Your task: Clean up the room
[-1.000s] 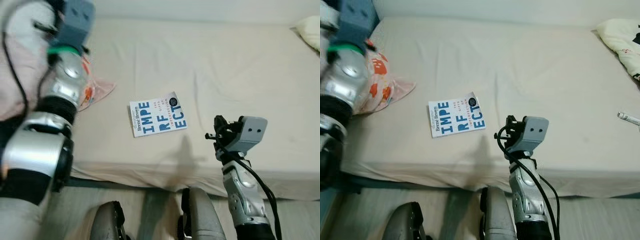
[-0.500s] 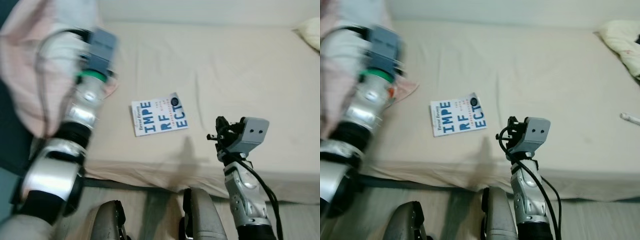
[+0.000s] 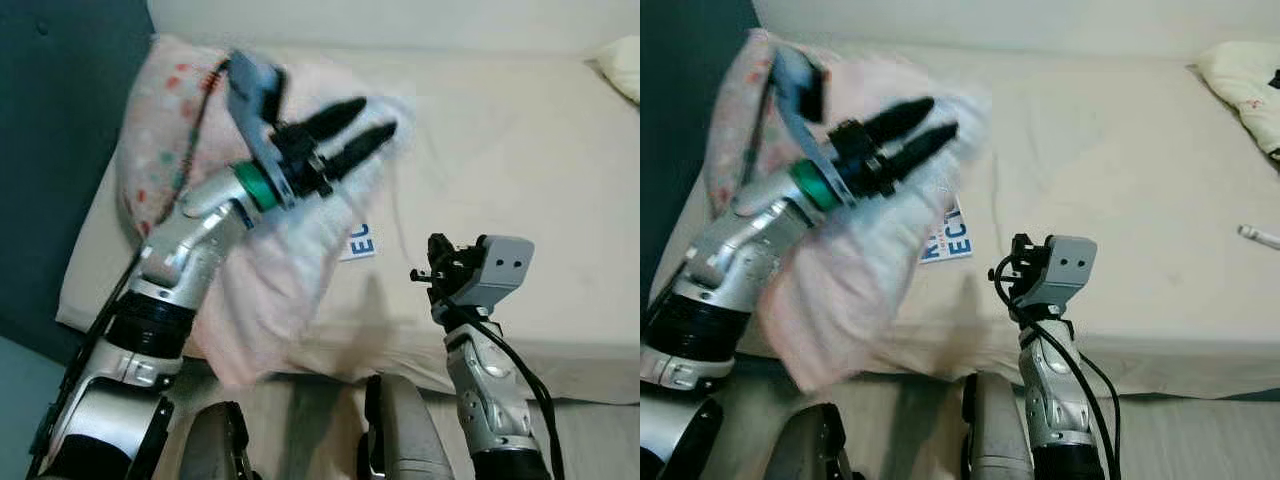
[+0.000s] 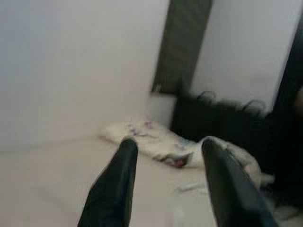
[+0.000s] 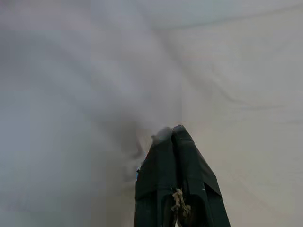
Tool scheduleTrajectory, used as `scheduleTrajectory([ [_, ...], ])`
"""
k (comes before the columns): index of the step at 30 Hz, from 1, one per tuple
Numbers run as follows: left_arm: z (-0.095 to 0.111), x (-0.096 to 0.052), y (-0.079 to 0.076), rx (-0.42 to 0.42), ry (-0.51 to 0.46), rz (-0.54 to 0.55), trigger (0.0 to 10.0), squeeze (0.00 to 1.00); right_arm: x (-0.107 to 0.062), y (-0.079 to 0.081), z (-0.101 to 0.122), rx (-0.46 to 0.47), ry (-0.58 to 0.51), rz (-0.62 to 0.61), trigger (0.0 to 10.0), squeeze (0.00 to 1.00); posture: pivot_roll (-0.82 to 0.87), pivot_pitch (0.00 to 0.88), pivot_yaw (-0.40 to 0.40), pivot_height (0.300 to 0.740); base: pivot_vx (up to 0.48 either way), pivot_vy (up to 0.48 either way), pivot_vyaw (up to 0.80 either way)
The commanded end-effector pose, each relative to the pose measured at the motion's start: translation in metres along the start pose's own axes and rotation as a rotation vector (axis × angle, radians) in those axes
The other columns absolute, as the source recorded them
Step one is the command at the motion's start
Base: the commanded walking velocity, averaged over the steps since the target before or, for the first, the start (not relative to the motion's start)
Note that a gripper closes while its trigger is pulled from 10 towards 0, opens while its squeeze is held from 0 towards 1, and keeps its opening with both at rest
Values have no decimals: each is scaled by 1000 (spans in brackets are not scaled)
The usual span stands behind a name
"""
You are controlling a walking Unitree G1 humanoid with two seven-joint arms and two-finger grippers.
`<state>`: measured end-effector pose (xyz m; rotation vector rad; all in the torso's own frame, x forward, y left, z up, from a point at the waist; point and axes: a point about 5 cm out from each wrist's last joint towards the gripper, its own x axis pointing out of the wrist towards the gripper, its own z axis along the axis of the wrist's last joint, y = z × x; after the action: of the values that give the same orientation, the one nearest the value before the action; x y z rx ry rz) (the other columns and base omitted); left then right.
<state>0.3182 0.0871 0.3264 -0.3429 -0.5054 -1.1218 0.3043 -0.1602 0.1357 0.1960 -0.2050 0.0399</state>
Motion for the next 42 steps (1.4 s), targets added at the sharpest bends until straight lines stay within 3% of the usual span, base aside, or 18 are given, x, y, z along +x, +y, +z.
scheduleTrajectory([
  [1, 19, -1, -11, -58, -92, -94, 10000, 0, -3, -1, -5, 1, 23, -1, 10000, 0, -80, 129, 59, 596, 0, 0, 0],
  [3, 24, -8, -16, -109, -108, -136, 10000, 0, -2, 0, -5, 1, 23, 1, 10000, 0, -78, 125, 59, 596, 0, 0, 0],
  [6, 12, -16, -16, -89, -15, -127, 10000, 0, -1, 0, -5, 1, 22, 4, 10000, 0, -76, 123, 61, 596, 0, 0, 0],
  [7, 0, -18, -13, -51, 76, -78, 10000, 0, -1, 1, -5, 2, 22, 4, 10000, 0, -76, 123, 61, 596, 0, 0, 0],
  [10, -58, -32, 26, 19, 424, 335, 10000, 0, -1, 1, -5, 3, 22, 4, 10000, 0, -73, 127, 64, 596, 0, 0, 0],
  [11, -70, -41, 35, 28, 480, 437, 10000, 0, -1, 1, -5, 3, 22, 4, 10000, 0, -73, 129, 67, 596, 0, 0, 0],
  [15, -85, -58, 42, -14, 528, 547, 10000, 71, -2, 1, -5, 4, 23, 1, 10000, 0, -75, 133, 67, 596, 0, 0, 0],
  [16, -95, -71, 44, -81, 547, 617, 10000, 1000, -3, 0, -6, 4, 24, -1, 10000, 0, -75, 134, 68, 596, 0, 0, 0],
  [17, -95, -71, 44, -81, 547, 617, 10000, 1000, -3, 0, -6, 4, 24, -1, 10000, 0, -75, 134, 68, 596, 0, 0, 0],
  [19, -110, -99, 45, -216, 547, 767, 10000, 1000, -5, -1, -7, 5, 27, -5, 10000, 0, -77, 142, 68, 596, 0, 0, 0],
  [20, -110, -99, 45, -216, 547, 767, 10000, 1000, -5, -1, -7, 5, 27, -5, 10000, 0, -77, 142, 68, 596, 0, 0, 0],
  [23, -111, -134, 52, -460, 347, 1008, 10000, 1000, -8, -2, -8, 3, 36, -6, 10000, 0, -66, 149, 59, 596, 0, 0, 0],
  [24, -111, -134, 52, -460, 347, 1008, 10000, 1000, -8, -2, -8, 3, 36, -6, 10000, 0, -66, 149, 59, 596, 0, 0, 0],
  [25, -111, -158, 56, -523, 251, 1137, 10000, 1000, -7, -1, -9, 3, 41, 0, 10000, 0, -63, 152, 54, 596, 0, 0, 0],
  [26, -112, -162, 56, -526, 241, 1158, 10000, 1000, -7, -1, -9, 3, 42, 1, 10000, 0, -63, 152, 54, 596, 0, 0, 0],
  [35, -103, -205, 42, -495, 217, 1130, 10000, 1000, -6, 3, -10, 7, 53, 27, 10000, 0, -48, 169, 37, 596, 0, 0, 0],
  [39, -102, -202, 33, -530, 200, 1059, 10000, 1000, -7, 4, -11, 8, 59, 30, 10000, 0, -42, 172, 33, 596, 0, 0, 0],
  [42, -109, -193, 24, -614, 186, 990, 10000, 1000, -7, 6, -12, 10, 65, 37, 10000, 0, -41, 172, 27, 596, 0, 0, 0],
])
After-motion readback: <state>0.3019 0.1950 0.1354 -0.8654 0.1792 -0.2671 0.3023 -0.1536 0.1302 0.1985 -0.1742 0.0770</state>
